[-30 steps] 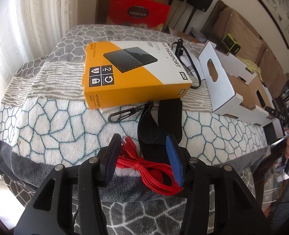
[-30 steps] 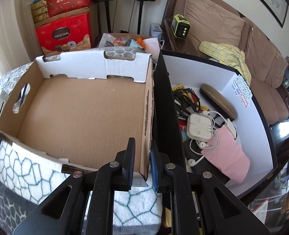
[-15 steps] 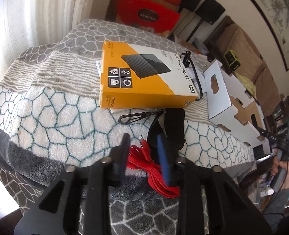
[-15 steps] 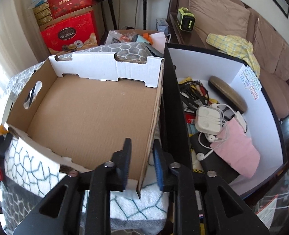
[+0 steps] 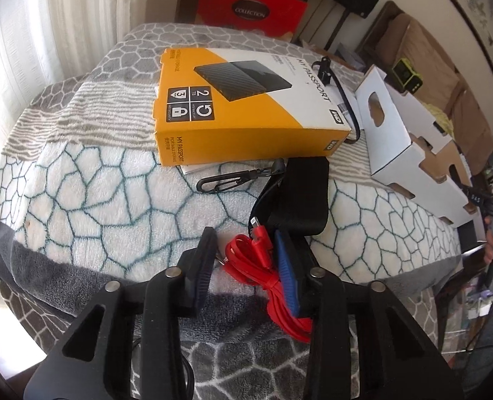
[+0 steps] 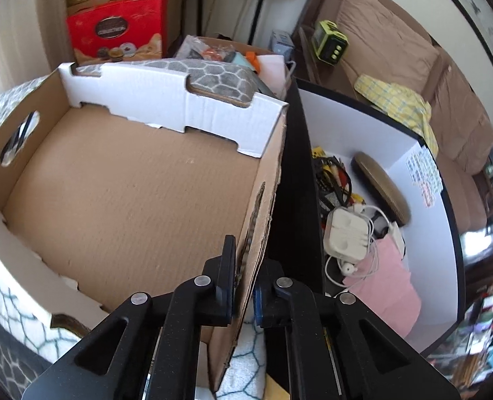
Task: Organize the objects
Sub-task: 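Carry the red cable into the cardboard tray and open the left gripper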
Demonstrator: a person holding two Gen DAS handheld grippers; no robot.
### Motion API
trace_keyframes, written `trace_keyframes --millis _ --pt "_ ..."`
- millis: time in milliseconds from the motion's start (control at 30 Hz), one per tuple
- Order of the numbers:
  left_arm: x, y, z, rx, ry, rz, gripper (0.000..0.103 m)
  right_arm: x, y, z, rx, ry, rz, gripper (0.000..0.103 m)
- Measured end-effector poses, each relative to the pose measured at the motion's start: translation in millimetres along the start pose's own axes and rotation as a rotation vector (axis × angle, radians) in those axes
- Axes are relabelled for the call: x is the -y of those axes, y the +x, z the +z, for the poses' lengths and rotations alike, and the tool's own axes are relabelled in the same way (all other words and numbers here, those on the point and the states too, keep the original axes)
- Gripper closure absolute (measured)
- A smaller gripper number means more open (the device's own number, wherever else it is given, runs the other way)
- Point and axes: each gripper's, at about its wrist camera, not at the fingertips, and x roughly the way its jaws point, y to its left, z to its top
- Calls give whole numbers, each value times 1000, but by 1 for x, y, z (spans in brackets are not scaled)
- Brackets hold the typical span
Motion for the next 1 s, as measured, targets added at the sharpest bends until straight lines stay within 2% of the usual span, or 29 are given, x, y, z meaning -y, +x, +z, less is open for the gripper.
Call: trace_keyframes --millis 167,333,567,700,1000 --pt "-3 -5 1 7 -8 -28 78 -7 -6 -11 34 -122 -20 93" --pt "-13 -21 9 21 -55 -121 80 -7 -20 -22 66 -208 31 93" --pt "0 -57 31 93 -30 -195 81 -18 -29 -28 95 -275 81 93" --pt "29 -66 51 116 29 -236 81 -16 -26 -25 90 -243 91 93" --pt "120 -43 83 89 191 -259 81 4 -31 -17 82 12 164 93"
